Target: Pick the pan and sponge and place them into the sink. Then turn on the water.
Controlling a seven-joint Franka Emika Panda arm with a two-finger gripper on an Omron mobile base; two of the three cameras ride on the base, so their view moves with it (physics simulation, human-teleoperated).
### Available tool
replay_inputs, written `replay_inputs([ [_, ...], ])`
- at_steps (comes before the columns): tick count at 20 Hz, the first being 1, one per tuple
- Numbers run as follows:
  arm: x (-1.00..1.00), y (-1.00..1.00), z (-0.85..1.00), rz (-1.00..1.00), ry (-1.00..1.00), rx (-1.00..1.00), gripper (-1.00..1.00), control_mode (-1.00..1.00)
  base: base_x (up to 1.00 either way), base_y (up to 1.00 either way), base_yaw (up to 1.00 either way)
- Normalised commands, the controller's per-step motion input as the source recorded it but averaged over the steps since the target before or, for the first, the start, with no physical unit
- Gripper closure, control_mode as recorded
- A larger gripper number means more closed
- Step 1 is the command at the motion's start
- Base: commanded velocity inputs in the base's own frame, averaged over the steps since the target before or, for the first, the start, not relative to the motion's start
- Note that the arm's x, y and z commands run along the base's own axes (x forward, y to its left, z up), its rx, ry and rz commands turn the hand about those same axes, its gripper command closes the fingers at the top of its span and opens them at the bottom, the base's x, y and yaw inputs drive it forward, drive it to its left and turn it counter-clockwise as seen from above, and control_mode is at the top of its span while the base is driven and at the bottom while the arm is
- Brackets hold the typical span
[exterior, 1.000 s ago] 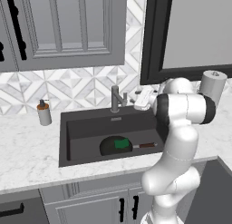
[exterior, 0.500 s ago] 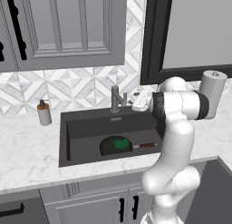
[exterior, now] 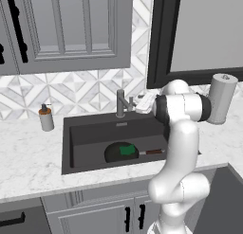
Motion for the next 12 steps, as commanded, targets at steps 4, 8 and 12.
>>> replay_inputs([
  [4,0.19,0.00,-0.23,-0.02,0.00,0.00,-1.00,-1.00,0.00,0.00,0.00],
  [8,0.17,0.00,-0.17,-0.03,0.00,0.00,-1.00,-1.00,0.00,0.00,0.00],
  [12,0.17,0.00,-0.05,-0.04,0.00,0.00,-1.00,-1.00,0.00,0.00,0.00],
])
